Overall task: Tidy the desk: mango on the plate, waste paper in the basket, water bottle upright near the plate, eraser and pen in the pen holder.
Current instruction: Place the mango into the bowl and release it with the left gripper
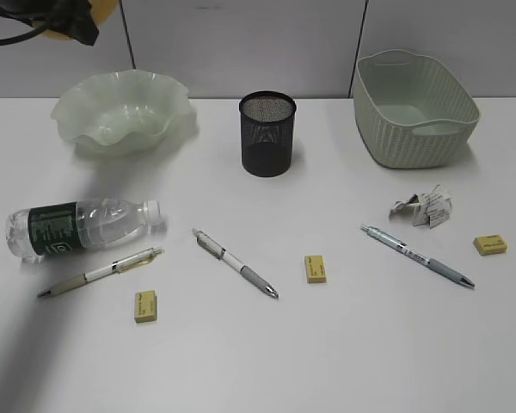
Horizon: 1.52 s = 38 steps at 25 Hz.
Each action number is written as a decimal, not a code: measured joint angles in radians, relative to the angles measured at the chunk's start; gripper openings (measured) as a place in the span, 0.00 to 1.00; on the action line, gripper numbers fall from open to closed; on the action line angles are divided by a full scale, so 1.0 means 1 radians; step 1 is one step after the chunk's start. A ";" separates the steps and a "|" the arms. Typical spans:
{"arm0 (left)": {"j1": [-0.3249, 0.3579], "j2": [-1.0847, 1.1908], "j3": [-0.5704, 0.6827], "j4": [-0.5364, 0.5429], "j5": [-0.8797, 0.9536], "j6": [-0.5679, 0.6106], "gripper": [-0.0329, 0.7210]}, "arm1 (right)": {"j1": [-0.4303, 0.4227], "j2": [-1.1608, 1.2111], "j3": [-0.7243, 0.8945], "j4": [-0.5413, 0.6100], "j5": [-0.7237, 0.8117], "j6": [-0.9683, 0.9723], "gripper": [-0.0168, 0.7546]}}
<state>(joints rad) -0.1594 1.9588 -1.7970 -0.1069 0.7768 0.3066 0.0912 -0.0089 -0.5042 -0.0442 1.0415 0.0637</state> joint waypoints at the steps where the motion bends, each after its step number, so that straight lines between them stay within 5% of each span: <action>1: 0.015 0.000 0.000 -0.010 -0.009 0.000 0.78 | 0.000 0.000 0.000 0.000 0.000 0.000 0.57; 21: 0.037 0.323 0.000 -0.138 -0.264 0.000 0.78 | 0.000 0.000 0.000 0.000 0.000 0.000 0.57; 38: 0.037 0.349 0.000 -0.145 -0.293 0.000 0.83 | 0.000 0.000 0.000 0.000 0.000 0.000 0.57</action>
<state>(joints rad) -0.1224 2.3080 -1.7970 -0.2518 0.4836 0.3066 0.0912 -0.0089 -0.5042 -0.0442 1.0415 0.0637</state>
